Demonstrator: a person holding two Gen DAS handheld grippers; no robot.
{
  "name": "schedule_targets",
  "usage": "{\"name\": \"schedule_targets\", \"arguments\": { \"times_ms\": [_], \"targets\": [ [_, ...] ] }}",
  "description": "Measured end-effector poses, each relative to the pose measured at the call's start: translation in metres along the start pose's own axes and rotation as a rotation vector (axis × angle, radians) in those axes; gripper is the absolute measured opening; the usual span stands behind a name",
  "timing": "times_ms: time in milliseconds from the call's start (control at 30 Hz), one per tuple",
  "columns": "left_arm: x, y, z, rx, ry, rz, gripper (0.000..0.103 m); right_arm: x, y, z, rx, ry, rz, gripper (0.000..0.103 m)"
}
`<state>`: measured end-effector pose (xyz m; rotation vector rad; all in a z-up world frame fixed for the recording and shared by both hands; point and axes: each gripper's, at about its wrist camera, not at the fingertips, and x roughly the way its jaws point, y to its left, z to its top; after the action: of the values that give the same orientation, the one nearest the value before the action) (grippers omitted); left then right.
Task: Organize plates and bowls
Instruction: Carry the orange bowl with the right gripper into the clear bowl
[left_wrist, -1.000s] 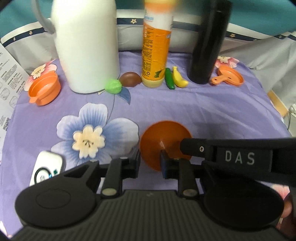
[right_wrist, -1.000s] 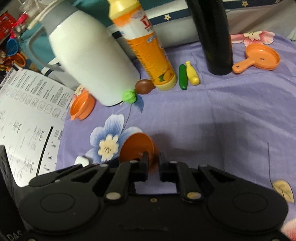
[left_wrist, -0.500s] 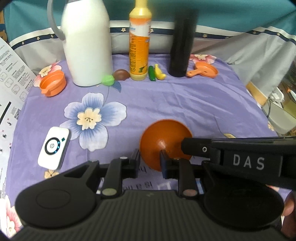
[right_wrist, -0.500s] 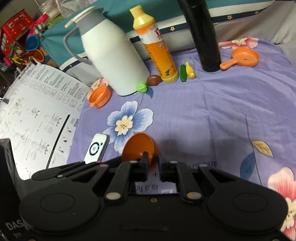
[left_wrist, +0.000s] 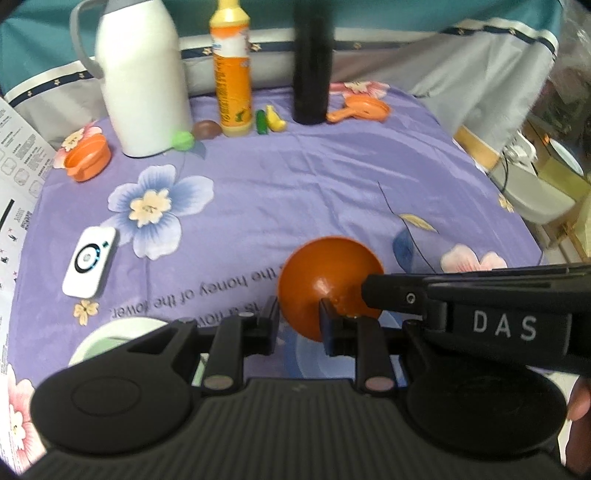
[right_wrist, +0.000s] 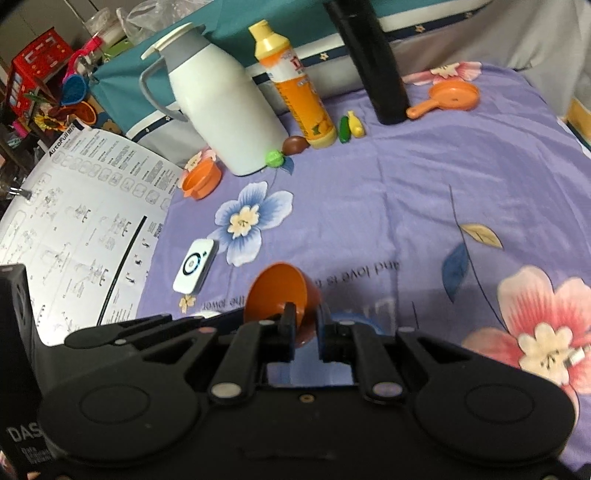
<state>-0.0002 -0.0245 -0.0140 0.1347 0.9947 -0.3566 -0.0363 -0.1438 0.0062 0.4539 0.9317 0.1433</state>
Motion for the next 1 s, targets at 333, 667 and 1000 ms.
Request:
{"name": "schedule_targets", "arguments": {
  "times_ms": [333,667,1000],
  "targets": [
    [0.011,-0.018,-0.014,0.033,0.052,-0.010,0.022,-0.003,-0.026,-0.021,0.049,0.044,-0.018,0.011],
    [0.024,-0.017,-0.020,0.037,0.089,-0.007,0.022,0.010,-0.035,-0.030,0.076,0.085,-0.013,0.012],
    [0.026,-0.016,-0.021,0.040,0.080,-0.006,0.054,0.018,-0.036,-0.030,0.092,0.112,-0.009,0.024]
  ]
}}
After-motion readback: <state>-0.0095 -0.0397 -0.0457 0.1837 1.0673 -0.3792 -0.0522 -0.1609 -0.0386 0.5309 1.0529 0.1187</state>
